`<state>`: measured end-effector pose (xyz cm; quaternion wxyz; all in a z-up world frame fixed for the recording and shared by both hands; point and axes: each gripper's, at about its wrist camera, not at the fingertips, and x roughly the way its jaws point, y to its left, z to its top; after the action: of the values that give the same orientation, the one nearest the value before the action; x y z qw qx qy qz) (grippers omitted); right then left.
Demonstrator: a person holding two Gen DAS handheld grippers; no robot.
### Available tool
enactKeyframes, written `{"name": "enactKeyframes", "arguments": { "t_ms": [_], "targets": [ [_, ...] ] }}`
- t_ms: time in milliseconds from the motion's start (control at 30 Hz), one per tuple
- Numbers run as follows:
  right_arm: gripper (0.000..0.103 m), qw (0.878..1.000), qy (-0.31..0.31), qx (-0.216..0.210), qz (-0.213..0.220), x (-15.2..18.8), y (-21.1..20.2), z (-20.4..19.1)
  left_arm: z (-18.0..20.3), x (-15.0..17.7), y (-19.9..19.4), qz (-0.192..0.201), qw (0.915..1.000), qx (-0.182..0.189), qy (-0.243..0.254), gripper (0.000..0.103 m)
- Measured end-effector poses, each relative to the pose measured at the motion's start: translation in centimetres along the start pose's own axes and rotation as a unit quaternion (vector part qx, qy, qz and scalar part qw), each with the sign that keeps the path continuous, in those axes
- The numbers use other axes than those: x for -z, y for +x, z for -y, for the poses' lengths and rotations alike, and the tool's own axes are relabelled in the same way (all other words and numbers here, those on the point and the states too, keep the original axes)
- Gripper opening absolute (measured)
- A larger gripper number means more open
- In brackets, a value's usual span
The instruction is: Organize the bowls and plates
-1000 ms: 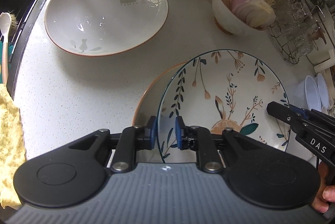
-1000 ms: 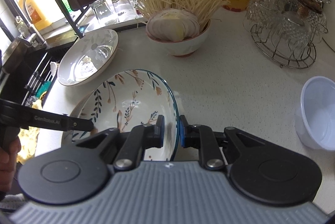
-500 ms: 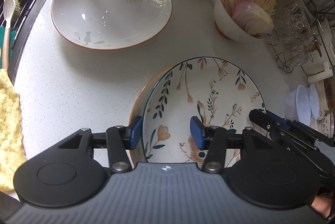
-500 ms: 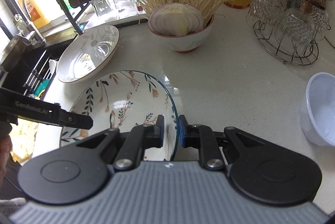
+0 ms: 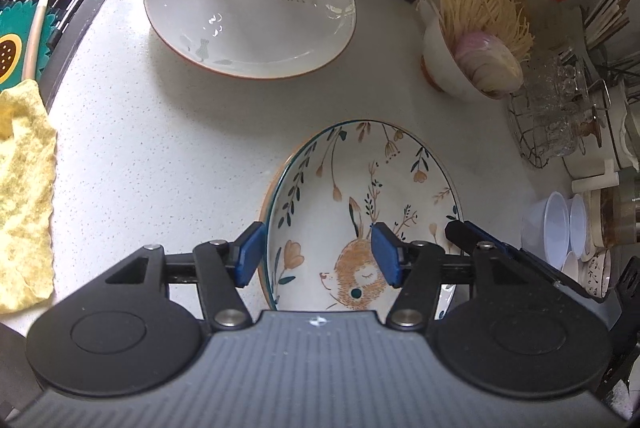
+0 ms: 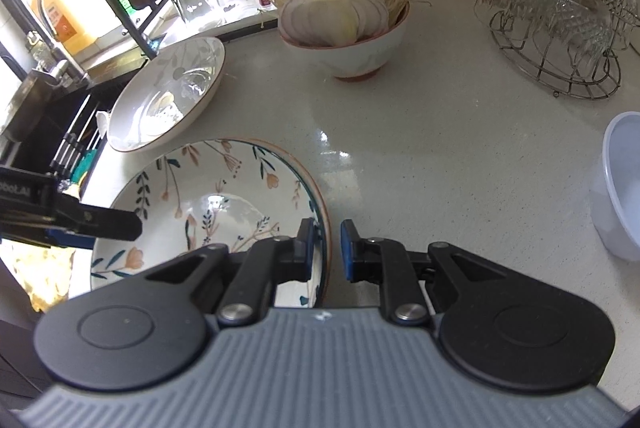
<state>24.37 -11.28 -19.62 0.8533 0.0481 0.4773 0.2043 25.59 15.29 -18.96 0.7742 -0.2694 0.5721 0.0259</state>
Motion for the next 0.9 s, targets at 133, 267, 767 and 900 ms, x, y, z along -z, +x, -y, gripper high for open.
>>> {"name": "enactKeyframes", "arguments": {
  "t_ms": [133,267,767,900],
  "targets": [
    [0.018,1.000,0.004,-0.009,0.000,-0.4,0.0,0.0,-0.4,0.4,-0.8,0.016,0.9999,-0.002,-0.002,0.065],
    [0.018,1.000,0.003,-0.004,0.007,-1.0,-0.5,-0.4,-0.5,0.7,-2.1,0.038,0.9992,-0.009,0.011,0.065],
    [0.018,0.995,0.011,-0.029,0.096,-2.8,-7.6,-6.0,0.5,1.2,-12.3,0.182,0.9771,-0.015,0.110,0.065],
    [0.018,0.992,0.007,-0.034,0.122,-2.4,-10.0,-8.1,-0.1,1.9,-14.9,0.200,0.9730,0.004,0.115,0.065]
  ]
}}
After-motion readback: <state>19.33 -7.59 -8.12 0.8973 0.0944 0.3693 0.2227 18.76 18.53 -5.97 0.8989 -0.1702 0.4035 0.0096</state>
